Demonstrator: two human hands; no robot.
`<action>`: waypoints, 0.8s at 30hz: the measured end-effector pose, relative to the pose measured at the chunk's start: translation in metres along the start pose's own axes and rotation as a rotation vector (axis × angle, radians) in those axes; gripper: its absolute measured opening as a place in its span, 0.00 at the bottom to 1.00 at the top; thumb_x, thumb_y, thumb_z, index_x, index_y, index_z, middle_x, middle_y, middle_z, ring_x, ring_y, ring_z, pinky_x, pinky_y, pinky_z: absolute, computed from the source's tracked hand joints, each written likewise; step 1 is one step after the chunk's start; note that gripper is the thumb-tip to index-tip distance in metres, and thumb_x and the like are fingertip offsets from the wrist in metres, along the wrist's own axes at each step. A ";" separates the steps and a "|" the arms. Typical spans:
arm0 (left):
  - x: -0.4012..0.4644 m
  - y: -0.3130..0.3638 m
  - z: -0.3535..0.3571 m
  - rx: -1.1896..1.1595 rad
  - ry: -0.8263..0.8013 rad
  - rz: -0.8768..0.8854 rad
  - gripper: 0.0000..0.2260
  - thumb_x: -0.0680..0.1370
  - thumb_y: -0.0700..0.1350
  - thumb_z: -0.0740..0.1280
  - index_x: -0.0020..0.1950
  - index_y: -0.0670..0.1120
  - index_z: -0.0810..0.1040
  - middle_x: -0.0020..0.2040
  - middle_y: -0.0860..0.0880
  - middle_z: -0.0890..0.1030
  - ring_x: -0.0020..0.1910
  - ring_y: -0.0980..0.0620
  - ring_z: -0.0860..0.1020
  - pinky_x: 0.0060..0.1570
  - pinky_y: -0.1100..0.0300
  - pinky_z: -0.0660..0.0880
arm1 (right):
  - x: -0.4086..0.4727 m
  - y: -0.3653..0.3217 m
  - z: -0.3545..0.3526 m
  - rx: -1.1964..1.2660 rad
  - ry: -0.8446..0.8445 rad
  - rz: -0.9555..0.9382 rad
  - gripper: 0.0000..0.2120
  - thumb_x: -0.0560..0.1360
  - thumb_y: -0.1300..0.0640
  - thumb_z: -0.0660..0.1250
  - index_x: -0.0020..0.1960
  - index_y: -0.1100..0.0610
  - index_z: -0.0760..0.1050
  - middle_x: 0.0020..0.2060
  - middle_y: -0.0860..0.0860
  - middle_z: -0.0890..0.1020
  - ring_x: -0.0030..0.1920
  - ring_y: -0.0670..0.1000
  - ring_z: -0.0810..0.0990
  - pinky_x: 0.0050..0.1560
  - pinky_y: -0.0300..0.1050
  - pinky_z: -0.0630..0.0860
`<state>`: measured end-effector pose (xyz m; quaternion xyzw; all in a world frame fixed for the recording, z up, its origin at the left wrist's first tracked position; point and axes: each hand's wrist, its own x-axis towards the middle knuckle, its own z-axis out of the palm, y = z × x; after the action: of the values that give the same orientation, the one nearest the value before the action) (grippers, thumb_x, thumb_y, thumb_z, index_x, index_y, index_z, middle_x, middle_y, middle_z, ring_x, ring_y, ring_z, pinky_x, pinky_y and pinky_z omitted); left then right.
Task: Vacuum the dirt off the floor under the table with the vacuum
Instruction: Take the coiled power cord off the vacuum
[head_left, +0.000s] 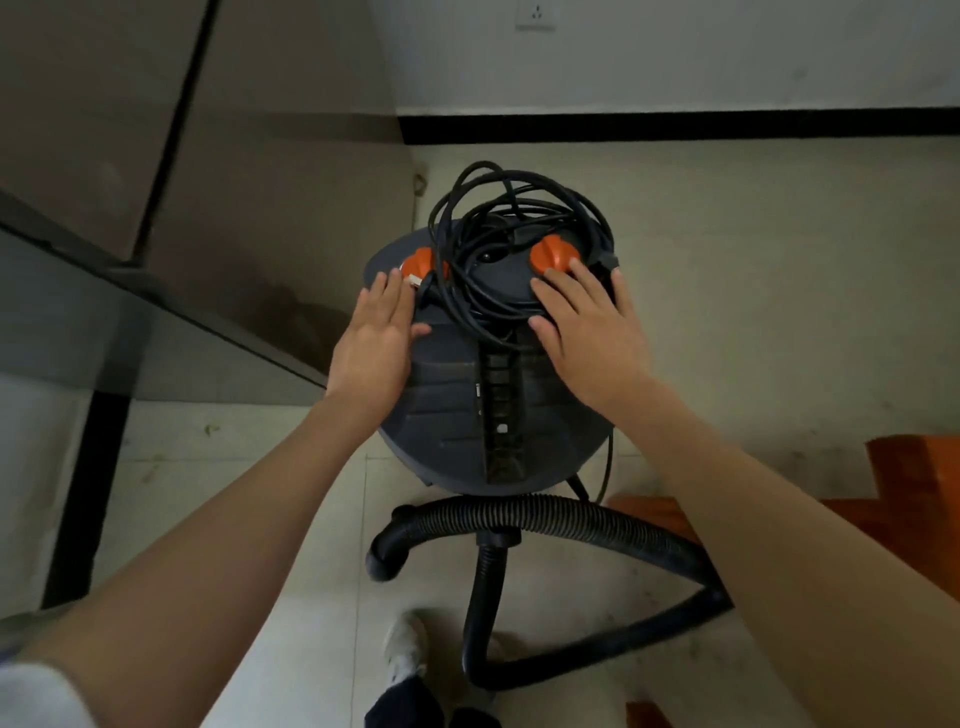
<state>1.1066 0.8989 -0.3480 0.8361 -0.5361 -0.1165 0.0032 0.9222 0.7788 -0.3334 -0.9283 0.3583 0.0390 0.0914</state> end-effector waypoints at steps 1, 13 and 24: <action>0.005 -0.002 -0.001 -0.018 0.012 0.003 0.26 0.82 0.46 0.54 0.76 0.37 0.48 0.77 0.40 0.51 0.77 0.46 0.47 0.74 0.57 0.42 | 0.005 0.000 0.002 0.031 0.035 0.012 0.24 0.83 0.47 0.48 0.76 0.53 0.57 0.76 0.49 0.59 0.77 0.50 0.49 0.74 0.52 0.38; 0.113 -0.016 -0.028 -0.089 0.035 0.003 0.25 0.83 0.45 0.53 0.77 0.40 0.47 0.78 0.43 0.48 0.77 0.48 0.45 0.73 0.58 0.44 | 0.115 0.029 -0.011 0.112 0.173 0.009 0.17 0.75 0.56 0.69 0.63 0.56 0.77 0.67 0.52 0.74 0.70 0.57 0.69 0.72 0.62 0.51; 0.226 -0.041 -0.053 -0.192 0.047 0.059 0.25 0.82 0.46 0.56 0.76 0.40 0.54 0.77 0.41 0.54 0.76 0.47 0.50 0.72 0.59 0.42 | 0.218 0.042 -0.027 0.145 0.229 0.095 0.16 0.75 0.58 0.69 0.62 0.57 0.78 0.67 0.52 0.75 0.69 0.57 0.69 0.73 0.60 0.50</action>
<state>1.2439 0.7075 -0.3447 0.8182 -0.5467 -0.1475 0.0992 1.0551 0.5995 -0.3427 -0.8995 0.4120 -0.0890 0.1149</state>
